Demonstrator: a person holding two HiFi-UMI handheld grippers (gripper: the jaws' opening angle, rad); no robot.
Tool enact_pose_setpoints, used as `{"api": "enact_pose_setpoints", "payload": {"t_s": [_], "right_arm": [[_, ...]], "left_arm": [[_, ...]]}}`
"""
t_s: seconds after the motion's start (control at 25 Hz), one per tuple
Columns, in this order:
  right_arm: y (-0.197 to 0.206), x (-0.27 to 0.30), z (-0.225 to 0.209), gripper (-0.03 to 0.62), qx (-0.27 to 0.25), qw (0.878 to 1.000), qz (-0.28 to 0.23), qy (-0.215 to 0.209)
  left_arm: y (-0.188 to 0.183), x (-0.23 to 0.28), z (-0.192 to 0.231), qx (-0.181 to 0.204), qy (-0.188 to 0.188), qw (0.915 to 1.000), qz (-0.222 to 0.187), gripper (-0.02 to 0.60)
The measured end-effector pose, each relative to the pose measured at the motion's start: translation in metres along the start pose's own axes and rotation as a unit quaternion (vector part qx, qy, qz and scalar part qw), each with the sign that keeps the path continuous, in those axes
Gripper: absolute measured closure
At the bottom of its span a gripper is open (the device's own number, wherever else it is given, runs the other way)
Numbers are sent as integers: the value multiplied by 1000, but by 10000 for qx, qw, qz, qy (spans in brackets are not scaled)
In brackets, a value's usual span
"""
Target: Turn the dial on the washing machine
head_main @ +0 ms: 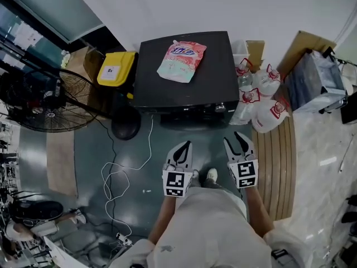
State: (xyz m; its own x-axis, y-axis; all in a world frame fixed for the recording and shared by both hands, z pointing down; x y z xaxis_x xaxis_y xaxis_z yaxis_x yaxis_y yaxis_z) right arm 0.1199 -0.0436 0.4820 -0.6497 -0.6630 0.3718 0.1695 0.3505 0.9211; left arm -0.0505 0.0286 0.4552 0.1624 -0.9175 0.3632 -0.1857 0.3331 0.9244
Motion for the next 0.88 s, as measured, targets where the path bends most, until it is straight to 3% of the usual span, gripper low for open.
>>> {"api": "enact_pose_setpoints", "payload": {"t_s": [0.28, 0.88], "right_arm": [[13, 22, -7, 415, 165, 9996, 98, 205], [45, 98, -31, 416, 376, 9925, 689, 942]], "left_arm": [[11, 32, 3, 17, 166, 9998, 109, 569], [46, 114, 29, 13, 935, 9942, 531, 569]]}}
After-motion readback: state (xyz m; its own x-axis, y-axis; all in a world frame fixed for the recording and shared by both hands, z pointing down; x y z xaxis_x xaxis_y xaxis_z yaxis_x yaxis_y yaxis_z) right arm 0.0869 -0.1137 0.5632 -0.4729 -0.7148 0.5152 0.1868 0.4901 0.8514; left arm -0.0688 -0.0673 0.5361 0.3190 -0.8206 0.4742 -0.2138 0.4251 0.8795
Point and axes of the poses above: the fingertips, and each gripper's own axes: x forward along the fingers, z to its left, y out of its underside, the point moved 3 cm from there along -x, backward along the fingers, and after that the axes turned 6 degrees about x, right-handed, at the moved point
